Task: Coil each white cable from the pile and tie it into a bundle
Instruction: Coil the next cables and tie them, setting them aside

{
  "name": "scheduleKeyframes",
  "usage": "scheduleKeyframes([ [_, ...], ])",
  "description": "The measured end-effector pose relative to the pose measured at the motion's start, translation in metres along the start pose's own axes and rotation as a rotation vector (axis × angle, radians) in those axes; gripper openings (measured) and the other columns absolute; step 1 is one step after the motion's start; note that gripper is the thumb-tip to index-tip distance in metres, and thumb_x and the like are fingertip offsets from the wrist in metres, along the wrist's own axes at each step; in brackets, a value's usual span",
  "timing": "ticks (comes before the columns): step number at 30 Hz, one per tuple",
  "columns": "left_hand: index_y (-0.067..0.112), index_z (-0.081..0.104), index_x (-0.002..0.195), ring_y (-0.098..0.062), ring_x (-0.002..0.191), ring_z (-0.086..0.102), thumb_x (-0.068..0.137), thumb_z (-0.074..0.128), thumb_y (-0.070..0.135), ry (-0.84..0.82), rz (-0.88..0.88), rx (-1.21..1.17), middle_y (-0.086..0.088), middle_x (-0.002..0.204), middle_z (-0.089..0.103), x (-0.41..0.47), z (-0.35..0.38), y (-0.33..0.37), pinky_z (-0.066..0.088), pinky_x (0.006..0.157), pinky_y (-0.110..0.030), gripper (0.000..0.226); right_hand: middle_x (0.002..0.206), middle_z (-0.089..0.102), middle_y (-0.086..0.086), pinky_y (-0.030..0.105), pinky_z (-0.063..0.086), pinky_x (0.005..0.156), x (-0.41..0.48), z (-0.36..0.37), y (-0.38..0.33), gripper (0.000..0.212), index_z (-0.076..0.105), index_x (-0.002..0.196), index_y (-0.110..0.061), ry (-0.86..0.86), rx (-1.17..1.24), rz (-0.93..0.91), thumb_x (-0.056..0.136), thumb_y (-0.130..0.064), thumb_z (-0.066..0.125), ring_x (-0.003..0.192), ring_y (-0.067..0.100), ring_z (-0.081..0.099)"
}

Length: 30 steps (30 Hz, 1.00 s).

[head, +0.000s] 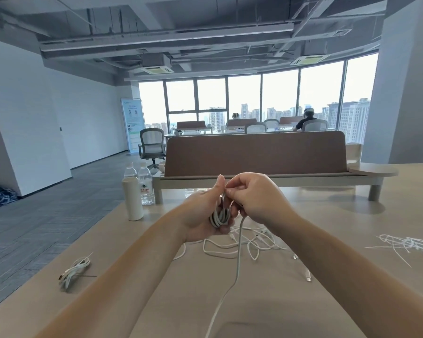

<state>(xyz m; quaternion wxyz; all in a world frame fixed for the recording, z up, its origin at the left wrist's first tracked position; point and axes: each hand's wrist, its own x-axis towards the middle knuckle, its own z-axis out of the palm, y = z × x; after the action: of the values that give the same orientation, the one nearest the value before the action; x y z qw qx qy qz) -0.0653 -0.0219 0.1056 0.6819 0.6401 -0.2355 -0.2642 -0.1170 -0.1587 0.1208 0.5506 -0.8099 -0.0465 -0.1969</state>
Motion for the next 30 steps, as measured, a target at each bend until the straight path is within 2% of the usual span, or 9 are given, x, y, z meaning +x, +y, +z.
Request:
scheduleKeyframes([
  [3,0.006,0.059,0.104,-0.025,0.065,0.050,0.097,0.037,0.065,0.000,0.011,-0.007,-0.014,0.076,0.054,0.001,0.000,0.000,0.041,0.057,-0.030,0.063,0.065,0.066,0.012,0.021,0.042,0.042,-0.001,0.000,-0.001,0.007,0.066,0.087,-0.006,0.035,0.034,0.005,0.094,-0.009,0.067,0.046,0.018,0.056],
  [7,0.007,0.061,0.111,-0.023,0.062,0.049,0.098,0.037,0.065,0.007,0.032,-0.015,-0.013,0.069,0.053,0.002,0.002,0.000,0.040,0.057,-0.028,0.063,0.060,0.064,0.005,0.022,0.044,0.044,-0.003,0.001,0.001,0.010,0.072,0.089,-0.004,0.008,0.024,0.024,0.091,-0.001,0.062,0.046,0.017,0.055],
  [11,0.009,0.061,0.087,-0.022,0.056,0.048,0.105,0.035,0.053,0.034,0.014,-0.042,-0.012,0.062,0.052,0.004,0.007,0.000,0.037,0.053,-0.025,0.054,0.056,0.063,-0.002,0.023,0.045,0.050,-0.003,0.004,0.004,0.021,0.076,0.082,-0.013,-0.017,0.001,-0.004,0.091,-0.001,0.063,0.046,0.010,0.054],
  [13,0.010,0.057,0.083,-0.023,0.055,0.047,0.106,0.036,0.038,0.102,0.015,-0.048,-0.012,0.061,0.052,0.008,0.008,-0.002,0.034,0.051,-0.025,0.043,0.059,0.065,-0.005,0.024,0.049,0.056,-0.003,0.002,0.004,0.022,0.077,0.081,-0.018,-0.033,-0.024,-0.005,0.090,-0.001,0.065,0.050,0.006,0.055],
  [16,0.011,0.052,0.075,-0.022,0.051,0.046,0.098,0.037,0.021,0.183,0.043,-0.005,-0.011,0.058,0.046,0.010,0.008,-0.002,0.029,0.050,-0.024,0.029,0.071,0.069,0.016,0.036,0.055,0.066,-0.004,0.001,0.002,0.016,0.076,0.090,-0.006,-0.111,-0.088,-0.024,0.086,0.003,0.064,0.059,0.014,0.059],
  [19,0.007,0.052,0.086,-0.024,0.054,0.046,0.096,0.036,0.017,0.217,0.069,0.055,-0.015,0.062,0.046,0.009,0.005,0.001,0.026,0.053,-0.027,0.022,0.074,0.068,0.018,0.025,0.054,0.057,-0.004,0.000,-0.001,0.017,0.072,0.097,-0.001,-0.150,-0.098,0.007,0.084,0.008,0.067,0.056,0.016,0.060],
  [21,0.009,0.053,0.095,-0.024,0.056,0.048,0.102,0.036,0.023,0.204,0.052,0.071,-0.016,0.064,0.050,0.008,0.003,0.001,0.028,0.054,-0.028,0.024,0.071,0.067,0.017,0.021,0.052,0.051,-0.003,-0.002,-0.001,0.013,0.070,0.094,0.001,-0.127,-0.086,0.028,0.085,0.009,0.066,0.051,0.015,0.060],
  [25,0.004,0.058,0.089,-0.023,0.059,0.052,0.102,0.040,0.058,0.154,0.008,0.054,-0.016,0.070,0.056,0.005,-0.001,-0.001,0.039,0.057,-0.029,0.057,0.066,0.067,0.011,0.020,0.051,0.049,0.000,-0.002,0.005,0.010,0.070,0.088,0.000,0.019,-0.081,0.046,0.086,0.007,0.063,0.045,0.012,0.059],
  [30,0.004,0.057,0.102,-0.024,0.060,0.052,0.095,0.046,0.062,0.108,0.003,-0.037,-0.017,0.077,0.055,0.003,-0.003,-0.002,0.041,0.056,-0.028,0.060,0.064,0.067,0.009,0.023,0.051,0.051,0.000,0.000,0.007,0.008,0.069,0.084,-0.004,0.044,-0.025,0.054,0.086,0.003,0.067,0.049,0.015,0.061],
])
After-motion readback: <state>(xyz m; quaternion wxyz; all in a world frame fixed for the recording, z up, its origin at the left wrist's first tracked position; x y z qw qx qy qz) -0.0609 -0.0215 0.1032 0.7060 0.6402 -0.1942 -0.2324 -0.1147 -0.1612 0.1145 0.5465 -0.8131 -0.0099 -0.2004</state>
